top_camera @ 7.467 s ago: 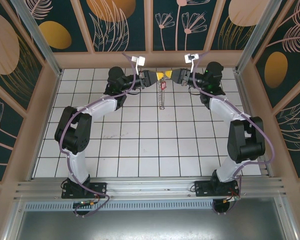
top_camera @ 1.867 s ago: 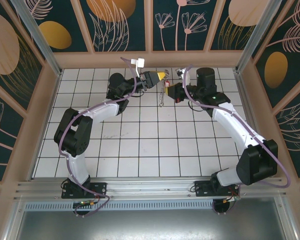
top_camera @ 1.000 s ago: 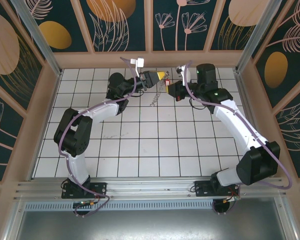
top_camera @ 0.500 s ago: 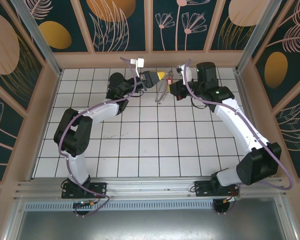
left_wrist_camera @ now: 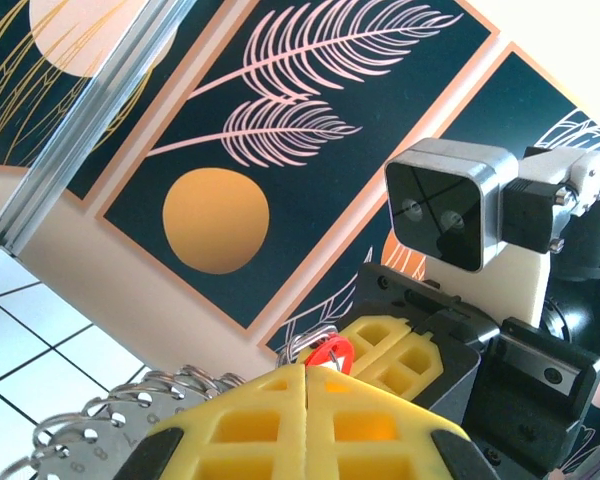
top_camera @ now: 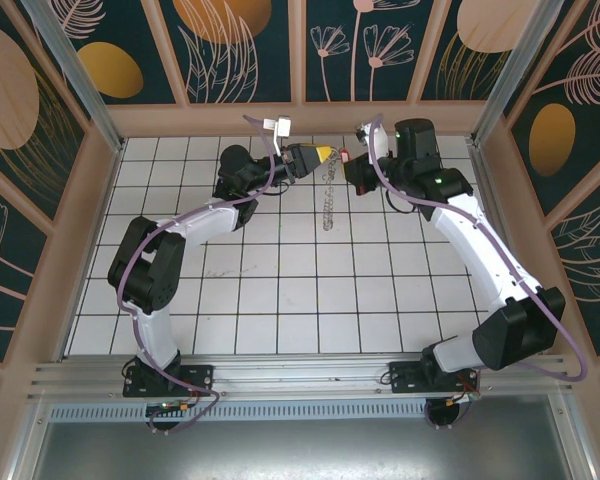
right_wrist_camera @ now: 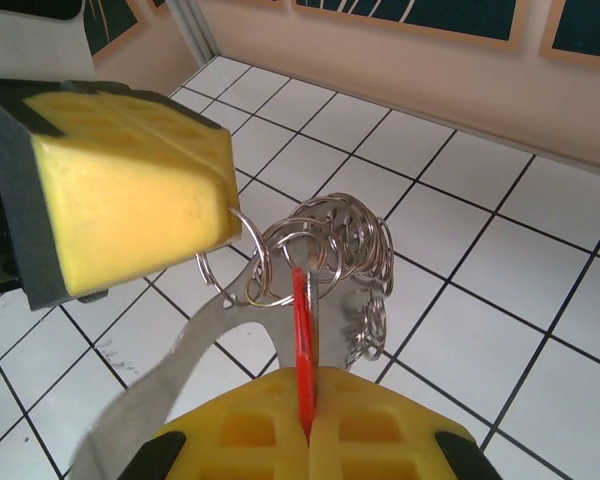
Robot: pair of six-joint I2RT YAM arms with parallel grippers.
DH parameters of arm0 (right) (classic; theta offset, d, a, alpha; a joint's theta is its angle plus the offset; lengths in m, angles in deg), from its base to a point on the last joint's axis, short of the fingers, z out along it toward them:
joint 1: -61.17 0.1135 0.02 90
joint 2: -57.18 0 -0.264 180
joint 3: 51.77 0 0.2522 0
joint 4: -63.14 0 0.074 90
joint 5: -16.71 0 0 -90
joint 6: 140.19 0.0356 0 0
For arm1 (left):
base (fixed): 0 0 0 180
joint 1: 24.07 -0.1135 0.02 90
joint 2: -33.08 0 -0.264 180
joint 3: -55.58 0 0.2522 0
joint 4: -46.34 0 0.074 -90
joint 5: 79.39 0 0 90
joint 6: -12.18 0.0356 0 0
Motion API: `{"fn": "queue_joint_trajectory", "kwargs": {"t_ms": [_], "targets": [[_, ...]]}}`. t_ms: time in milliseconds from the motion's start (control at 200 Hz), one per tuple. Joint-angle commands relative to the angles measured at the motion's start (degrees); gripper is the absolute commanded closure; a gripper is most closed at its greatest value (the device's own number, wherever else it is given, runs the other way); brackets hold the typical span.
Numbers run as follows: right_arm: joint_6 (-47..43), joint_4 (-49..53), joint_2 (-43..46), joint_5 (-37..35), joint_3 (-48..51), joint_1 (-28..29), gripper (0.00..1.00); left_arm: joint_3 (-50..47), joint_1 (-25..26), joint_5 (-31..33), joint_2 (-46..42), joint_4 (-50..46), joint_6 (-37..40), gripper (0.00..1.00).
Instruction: Put the keys on the keyring
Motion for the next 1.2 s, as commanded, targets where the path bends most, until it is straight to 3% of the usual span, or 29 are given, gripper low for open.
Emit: {"fn": "queue_joint_trajectory", "kwargs": {"t_ms": [0, 340, 876, 1196], "targets": [[-0.8, 0.5, -0.7, -0.8, -3.3, 0.4, 1.0, 0.4, 0.1, -0.3, -2.1, 1.5, 0.9, 1.0], [-0.9, 0.6, -2.1, -1.7, -6.3, 2.2, 1.0, 0.4, 0.1, -0.3, -2.3, 1.5, 0.9, 1.0], [-0.2, -1.0, 1.7, -5.0, 2.2, 1.9, 1.0, 0.4, 0.1, -0.2, -2.4, 1.6, 0.8, 1.0], [-0.3, -0.6, 1.2, -4.0, -0.4, 1.9, 1.0, 0.4, 0.1, -0.2, -2.3, 1.8, 0.7, 1.0]]}}
